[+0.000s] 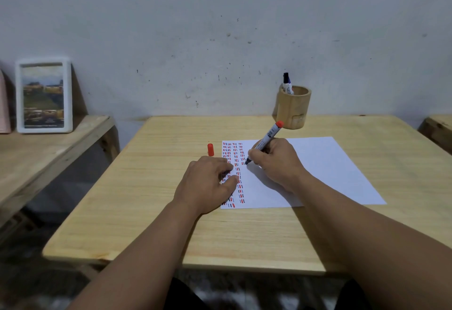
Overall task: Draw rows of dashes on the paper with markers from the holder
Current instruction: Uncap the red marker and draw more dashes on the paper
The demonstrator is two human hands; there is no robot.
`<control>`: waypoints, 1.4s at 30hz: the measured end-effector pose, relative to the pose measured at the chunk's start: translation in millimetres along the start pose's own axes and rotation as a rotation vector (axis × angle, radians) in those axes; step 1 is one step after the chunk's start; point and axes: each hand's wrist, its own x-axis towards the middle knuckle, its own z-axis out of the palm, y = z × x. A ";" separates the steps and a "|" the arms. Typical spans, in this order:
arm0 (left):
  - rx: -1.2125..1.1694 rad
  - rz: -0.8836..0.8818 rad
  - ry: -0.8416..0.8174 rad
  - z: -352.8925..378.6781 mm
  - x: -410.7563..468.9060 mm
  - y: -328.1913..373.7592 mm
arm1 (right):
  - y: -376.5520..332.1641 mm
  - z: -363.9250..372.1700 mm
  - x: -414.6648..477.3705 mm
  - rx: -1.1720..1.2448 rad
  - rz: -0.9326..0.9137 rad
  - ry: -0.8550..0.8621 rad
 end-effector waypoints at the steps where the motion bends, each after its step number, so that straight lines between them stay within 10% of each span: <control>1: -0.001 0.002 0.001 -0.1 0.0 0.0 | -0.1 -0.2 -0.1 0.001 0.002 -0.001; 22: -0.043 -0.010 0.002 0.4 0.7 0.3 | -5.3 -2.2 -3.7 0.097 0.036 0.053; 29: -0.235 -0.272 0.297 -3.1 16.8 -11.4 | -9.7 -6.7 -0.1 0.183 0.013 0.048; 42: -0.537 -0.525 0.229 -9.8 65.5 -13.8 | -38.3 -7.5 9.0 0.453 0.068 0.018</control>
